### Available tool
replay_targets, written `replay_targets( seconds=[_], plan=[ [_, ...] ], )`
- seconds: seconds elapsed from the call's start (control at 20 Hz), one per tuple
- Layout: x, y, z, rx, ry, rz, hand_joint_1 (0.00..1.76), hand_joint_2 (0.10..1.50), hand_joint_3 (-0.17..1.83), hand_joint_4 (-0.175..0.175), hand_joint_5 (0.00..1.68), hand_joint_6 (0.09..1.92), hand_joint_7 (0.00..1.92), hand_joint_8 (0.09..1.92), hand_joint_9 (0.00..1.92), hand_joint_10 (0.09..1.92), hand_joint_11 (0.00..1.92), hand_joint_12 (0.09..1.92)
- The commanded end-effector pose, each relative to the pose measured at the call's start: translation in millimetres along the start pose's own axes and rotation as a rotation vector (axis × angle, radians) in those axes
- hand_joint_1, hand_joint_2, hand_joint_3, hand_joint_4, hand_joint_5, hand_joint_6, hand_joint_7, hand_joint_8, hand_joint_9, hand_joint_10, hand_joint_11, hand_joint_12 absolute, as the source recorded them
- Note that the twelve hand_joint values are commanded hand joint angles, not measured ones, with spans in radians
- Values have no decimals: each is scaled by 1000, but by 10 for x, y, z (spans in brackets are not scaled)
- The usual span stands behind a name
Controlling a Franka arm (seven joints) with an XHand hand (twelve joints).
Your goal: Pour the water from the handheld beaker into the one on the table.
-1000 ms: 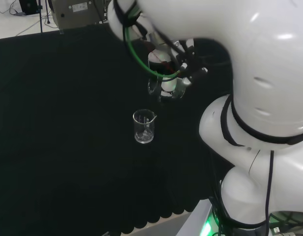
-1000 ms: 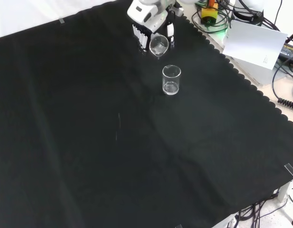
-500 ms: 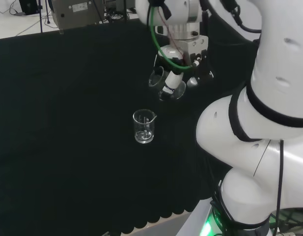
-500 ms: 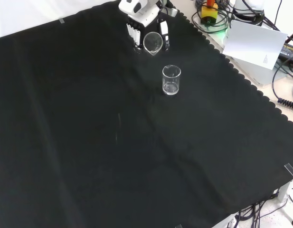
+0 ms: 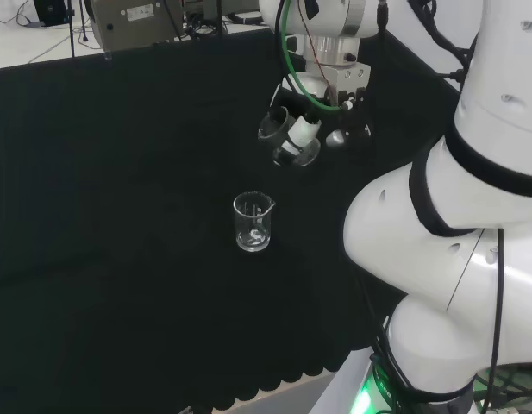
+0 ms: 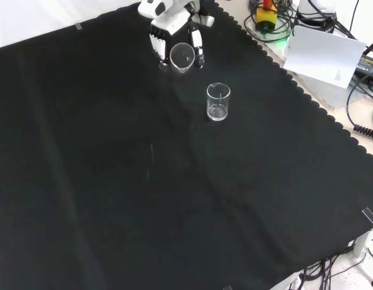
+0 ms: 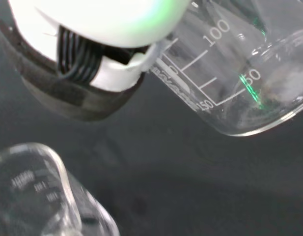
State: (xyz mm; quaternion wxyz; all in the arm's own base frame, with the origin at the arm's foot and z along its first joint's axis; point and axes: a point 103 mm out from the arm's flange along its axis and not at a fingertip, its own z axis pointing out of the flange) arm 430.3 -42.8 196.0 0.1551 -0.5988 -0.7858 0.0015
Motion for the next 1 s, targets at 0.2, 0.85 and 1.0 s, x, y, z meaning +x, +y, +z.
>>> replay_targets(
  seconds=[0.2,0.85,1.0],
  plan=[
    [92,1034,387,-43,190,-146,1179,791,360,-14,1357,411,1827,87,1867,87,1529,479],
    [20,1247,406,-78,242,-181,1178,795,358,-16,1349,426,1820,87,1840,87,1524,485],
    [28,1234,358,-89,240,-186,1178,796,357,-17,1347,428,1818,87,1836,87,1523,487]
  ],
)
